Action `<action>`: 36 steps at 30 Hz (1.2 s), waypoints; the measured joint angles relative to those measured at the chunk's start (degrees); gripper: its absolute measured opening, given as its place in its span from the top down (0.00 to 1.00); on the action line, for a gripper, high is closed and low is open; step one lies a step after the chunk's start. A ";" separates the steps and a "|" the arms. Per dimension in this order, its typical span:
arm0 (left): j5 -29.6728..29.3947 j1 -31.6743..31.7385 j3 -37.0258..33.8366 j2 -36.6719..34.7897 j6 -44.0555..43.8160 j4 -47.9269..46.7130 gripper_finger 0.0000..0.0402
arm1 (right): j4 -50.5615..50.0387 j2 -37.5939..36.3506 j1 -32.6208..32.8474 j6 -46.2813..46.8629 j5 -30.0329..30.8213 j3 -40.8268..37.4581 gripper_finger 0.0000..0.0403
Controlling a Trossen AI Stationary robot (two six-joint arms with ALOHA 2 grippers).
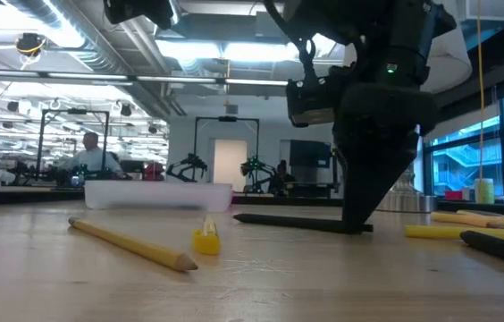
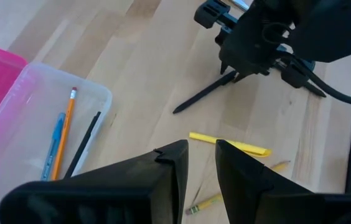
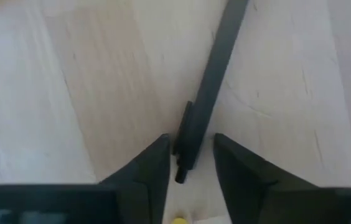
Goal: Pick & place school supplies into a supply box
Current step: Put the black pen into the pink supply box
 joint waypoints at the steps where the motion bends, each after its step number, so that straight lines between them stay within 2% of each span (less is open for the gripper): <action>1: 0.00 0.00 0.00 0.00 0.00 0.02 0.81 | -0.23 0.01 0.01 -0.03 0.23 0.00 0.73; 8: 0.02 0.00 0.00 0.00 -0.12 0.00 0.81 | -1.29 0.08 0.08 -1.46 0.62 -0.02 0.88; 15: 1.01 0.00 0.00 0.00 -1.94 -0.03 0.81 | -2.06 -1.19 0.08 -2.14 0.30 -0.14 0.87; 24: 4.85 -0.87 0.00 0.00 -3.58 2.35 0.81 | -6.46 -9.36 -0.22 -2.18 -2.47 -0.46 0.87; 28: 4.40 -1.82 0.00 0.00 -3.06 8.84 0.81 | -7.95 -14.96 -0.17 -2.09 -2.53 -0.42 0.87; 32: 2.89 -3.23 0.00 0.02 2.76 20.41 0.81 | -9.08 -22.48 -0.36 -1.71 -1.97 -0.35 0.86; 36: 3.11 -4.21 0.02 0.02 9.22 31.26 0.81 | -9.74 -31.68 -0.75 0.36 3.31 -0.35 0.86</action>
